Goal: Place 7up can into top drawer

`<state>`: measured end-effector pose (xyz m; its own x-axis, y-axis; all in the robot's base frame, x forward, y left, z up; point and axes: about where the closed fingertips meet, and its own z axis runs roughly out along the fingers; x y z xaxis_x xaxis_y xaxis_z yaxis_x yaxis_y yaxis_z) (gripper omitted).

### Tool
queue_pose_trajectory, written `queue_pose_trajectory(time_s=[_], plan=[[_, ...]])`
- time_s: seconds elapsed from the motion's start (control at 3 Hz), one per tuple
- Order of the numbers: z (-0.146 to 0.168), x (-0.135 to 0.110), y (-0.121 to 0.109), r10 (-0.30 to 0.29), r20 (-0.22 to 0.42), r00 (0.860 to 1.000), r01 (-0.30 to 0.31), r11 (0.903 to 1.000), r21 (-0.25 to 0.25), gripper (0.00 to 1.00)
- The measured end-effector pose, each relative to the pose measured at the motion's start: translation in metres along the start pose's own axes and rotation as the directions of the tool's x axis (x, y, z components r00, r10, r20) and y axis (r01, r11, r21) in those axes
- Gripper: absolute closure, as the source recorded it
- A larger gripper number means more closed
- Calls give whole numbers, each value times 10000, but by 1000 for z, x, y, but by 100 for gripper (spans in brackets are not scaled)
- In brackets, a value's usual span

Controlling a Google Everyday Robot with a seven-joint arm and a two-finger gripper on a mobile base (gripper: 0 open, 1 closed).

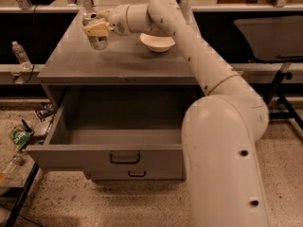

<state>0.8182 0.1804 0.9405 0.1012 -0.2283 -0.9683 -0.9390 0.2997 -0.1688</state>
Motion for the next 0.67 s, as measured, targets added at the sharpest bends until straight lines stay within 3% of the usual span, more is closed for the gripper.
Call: queue_pose_trajectory(time_s=[0.67], plan=[[-107,-21,49,697,-325,9970,-690,9974,229,100]])
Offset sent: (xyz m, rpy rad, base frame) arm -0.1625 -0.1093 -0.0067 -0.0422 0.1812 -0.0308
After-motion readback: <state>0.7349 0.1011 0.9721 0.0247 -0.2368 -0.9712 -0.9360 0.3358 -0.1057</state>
